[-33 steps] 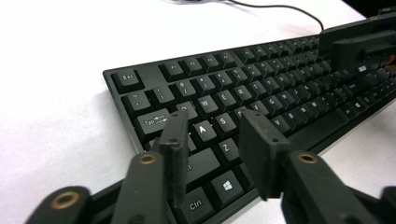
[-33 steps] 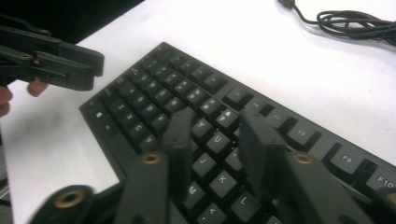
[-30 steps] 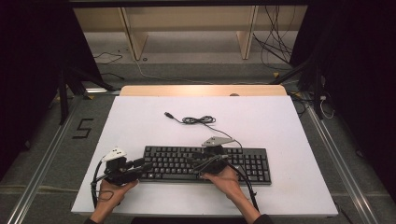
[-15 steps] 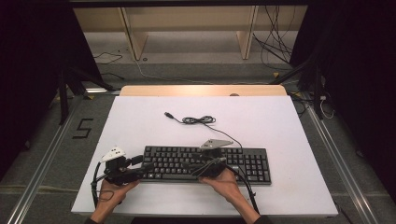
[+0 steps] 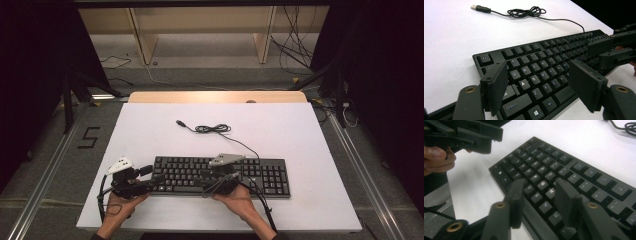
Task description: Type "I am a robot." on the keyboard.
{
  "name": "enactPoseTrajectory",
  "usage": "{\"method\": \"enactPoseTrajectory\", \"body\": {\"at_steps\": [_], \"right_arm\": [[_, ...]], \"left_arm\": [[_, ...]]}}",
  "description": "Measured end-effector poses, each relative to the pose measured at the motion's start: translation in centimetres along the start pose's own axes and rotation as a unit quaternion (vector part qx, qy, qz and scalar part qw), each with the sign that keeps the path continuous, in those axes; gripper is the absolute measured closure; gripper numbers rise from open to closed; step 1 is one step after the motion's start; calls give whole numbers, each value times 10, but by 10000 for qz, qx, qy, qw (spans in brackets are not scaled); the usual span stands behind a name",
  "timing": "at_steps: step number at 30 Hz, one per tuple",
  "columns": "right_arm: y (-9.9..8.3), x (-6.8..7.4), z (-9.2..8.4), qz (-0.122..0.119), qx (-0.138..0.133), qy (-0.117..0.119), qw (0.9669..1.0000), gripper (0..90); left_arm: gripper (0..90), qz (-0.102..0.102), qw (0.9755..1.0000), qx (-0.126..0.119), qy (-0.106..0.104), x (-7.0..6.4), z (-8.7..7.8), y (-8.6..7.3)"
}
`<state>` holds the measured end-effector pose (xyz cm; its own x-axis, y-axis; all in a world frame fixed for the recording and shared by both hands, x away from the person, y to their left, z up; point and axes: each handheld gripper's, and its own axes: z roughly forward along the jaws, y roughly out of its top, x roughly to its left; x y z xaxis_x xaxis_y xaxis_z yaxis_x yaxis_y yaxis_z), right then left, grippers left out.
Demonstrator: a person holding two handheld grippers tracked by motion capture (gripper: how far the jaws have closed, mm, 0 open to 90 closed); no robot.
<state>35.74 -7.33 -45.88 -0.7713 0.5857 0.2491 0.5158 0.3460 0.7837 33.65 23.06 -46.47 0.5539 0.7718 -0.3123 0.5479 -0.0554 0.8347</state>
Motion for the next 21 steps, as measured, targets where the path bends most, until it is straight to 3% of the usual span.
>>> {"method": "enactPoseTrajectory", "body": {"at_steps": [12, 21], "right_arm": [[-8, 7, 6, -160, 198, -15, 9997, 836], [-13, 9, 10, -193, 321, -21, 9993, 900]], "left_arm": [[295, 44, 10000, -25, -49, -1, 0, 0], [285, 67, 9999, -74, -87, -2, -1, 1]]}}
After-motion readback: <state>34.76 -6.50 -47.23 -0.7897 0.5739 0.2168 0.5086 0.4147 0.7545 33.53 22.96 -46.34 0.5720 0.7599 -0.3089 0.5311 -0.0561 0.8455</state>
